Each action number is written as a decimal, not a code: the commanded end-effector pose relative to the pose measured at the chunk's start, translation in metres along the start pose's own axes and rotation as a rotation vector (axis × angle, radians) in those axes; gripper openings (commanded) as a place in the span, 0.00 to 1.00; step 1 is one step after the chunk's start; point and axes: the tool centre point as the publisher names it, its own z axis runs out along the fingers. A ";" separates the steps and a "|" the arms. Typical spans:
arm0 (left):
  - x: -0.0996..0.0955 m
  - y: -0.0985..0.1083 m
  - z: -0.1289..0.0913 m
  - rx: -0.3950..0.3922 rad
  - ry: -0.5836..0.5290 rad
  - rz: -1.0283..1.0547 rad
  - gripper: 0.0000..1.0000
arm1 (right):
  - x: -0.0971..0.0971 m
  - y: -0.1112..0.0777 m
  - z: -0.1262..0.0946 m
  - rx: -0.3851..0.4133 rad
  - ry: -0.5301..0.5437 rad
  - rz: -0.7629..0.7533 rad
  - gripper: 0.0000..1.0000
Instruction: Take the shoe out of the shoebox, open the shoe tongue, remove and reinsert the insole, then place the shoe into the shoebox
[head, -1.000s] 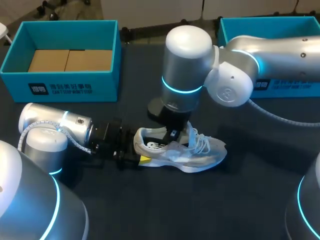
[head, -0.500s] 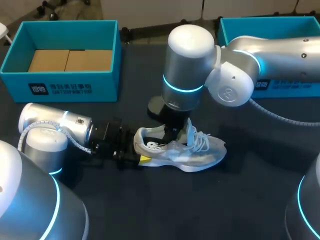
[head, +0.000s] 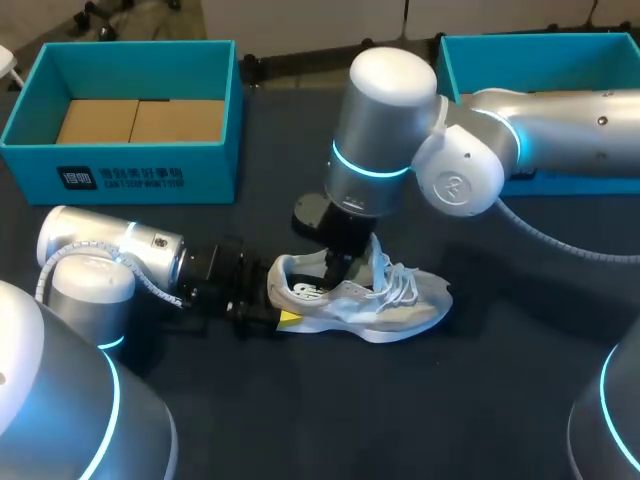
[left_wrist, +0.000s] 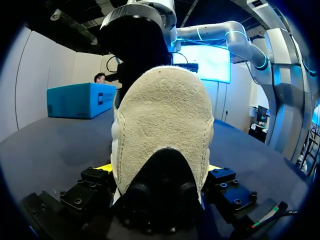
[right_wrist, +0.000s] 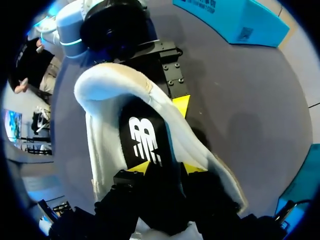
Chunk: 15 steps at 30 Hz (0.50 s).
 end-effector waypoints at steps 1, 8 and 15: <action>0.001 0.001 0.000 -0.001 0.000 0.002 0.00 | -0.002 0.002 0.020 0.000 0.029 0.000 0.37; 0.001 0.001 0.000 -0.001 0.000 0.002 0.00 | 0.005 -0.001 0.031 0.001 0.053 0.015 0.30; 0.001 0.001 0.000 -0.001 0.000 0.002 0.00 | 0.012 -0.003 0.035 0.012 0.046 0.036 0.00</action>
